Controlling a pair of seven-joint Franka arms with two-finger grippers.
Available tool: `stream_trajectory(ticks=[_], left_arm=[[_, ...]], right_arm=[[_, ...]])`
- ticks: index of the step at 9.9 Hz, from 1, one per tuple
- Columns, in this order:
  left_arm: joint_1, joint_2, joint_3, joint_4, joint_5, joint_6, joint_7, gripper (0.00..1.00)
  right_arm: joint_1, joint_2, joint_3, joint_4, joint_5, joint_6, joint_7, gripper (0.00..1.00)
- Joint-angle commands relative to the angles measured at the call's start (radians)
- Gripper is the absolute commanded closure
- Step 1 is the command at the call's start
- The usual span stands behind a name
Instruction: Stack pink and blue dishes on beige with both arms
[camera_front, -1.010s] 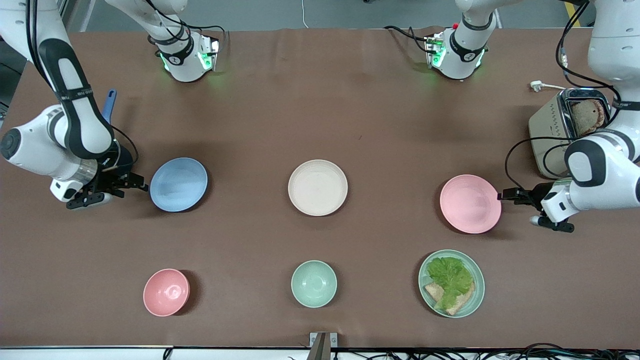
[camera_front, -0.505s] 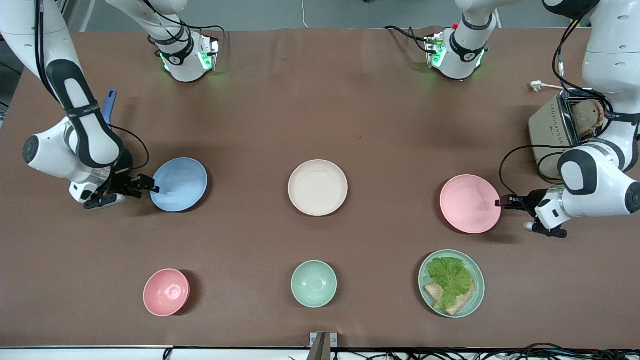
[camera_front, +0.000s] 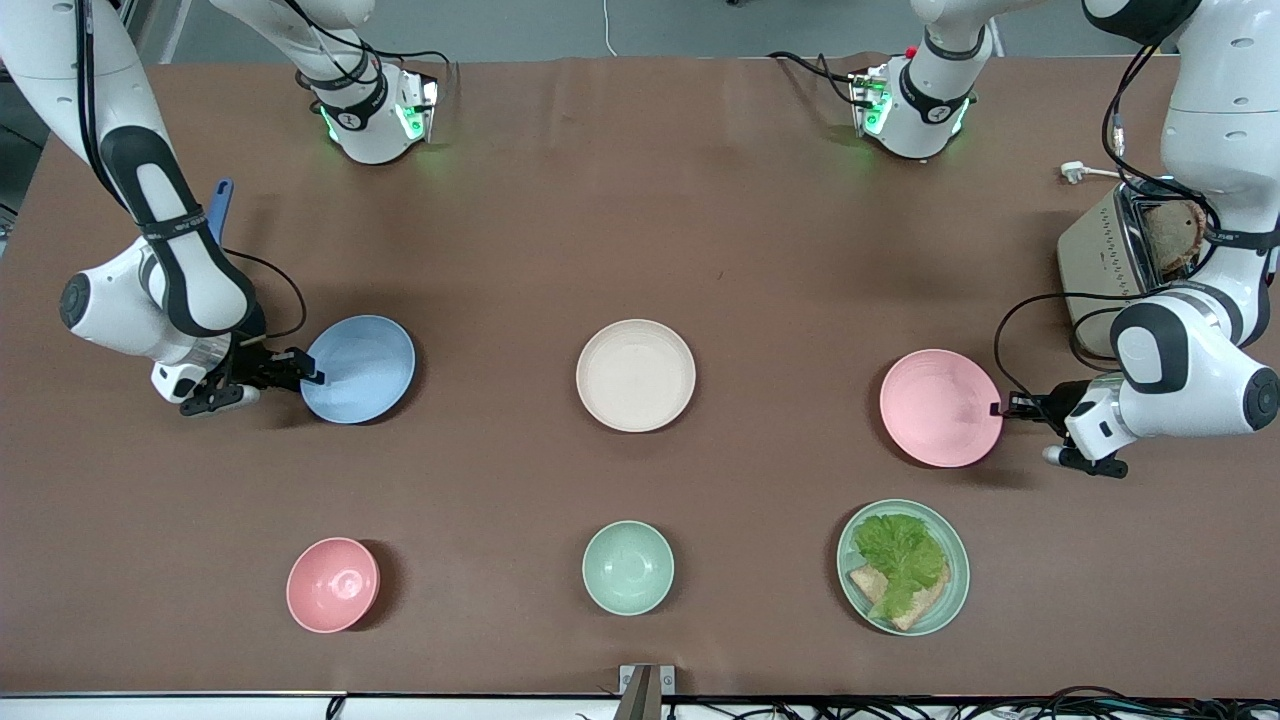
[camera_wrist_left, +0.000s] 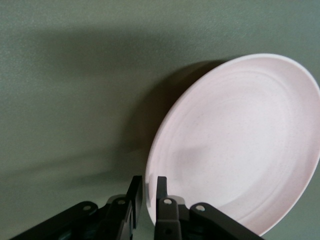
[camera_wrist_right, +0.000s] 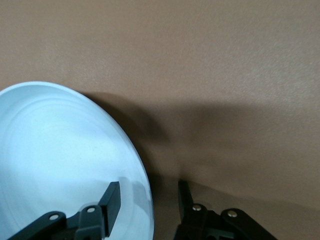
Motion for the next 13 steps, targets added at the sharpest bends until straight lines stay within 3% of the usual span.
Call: stream_trajectory(ticks=[1,2,5,9,12,13], left_arm=[[-0.009,0.035,0.002,0.009,-0.023,0.022,0.007,0.99],[-0.009,0.024,-0.007,0.012,-0.028,0.013,-0.006,1.00],[-0.001,-0.037,-0.143,0.001,-0.029,-0.030,-0.194,1.00],[-0.010,-0.095,-0.379,-0.011,-0.017,-0.024,-0.638,0.99],[-0.162,-0.097,-0.406,-0.009,-0.005,-0.009,-0.717,1.00],[-0.206,-0.092,-0.406,-0.011,0.043,0.015,-0.745,1.00]], right_arm=[[-0.006,-0.003,0.005,-0.016,0.041,0.004,-0.033,0.87],[-0.007,-0.004,0.005,-0.012,0.049,-0.022,-0.030,0.98],[-0.012,-0.021,-0.015,0.056,0.052,-0.191,-0.019,1.00],[-0.003,-0.075,-0.088,0.279,0.012,-0.554,0.164,0.99],[0.046,-0.137,-0.049,0.387,-0.035,-0.690,0.484,0.99],[0.048,-0.157,0.021,0.387,-0.037,-0.681,0.601,0.99]])
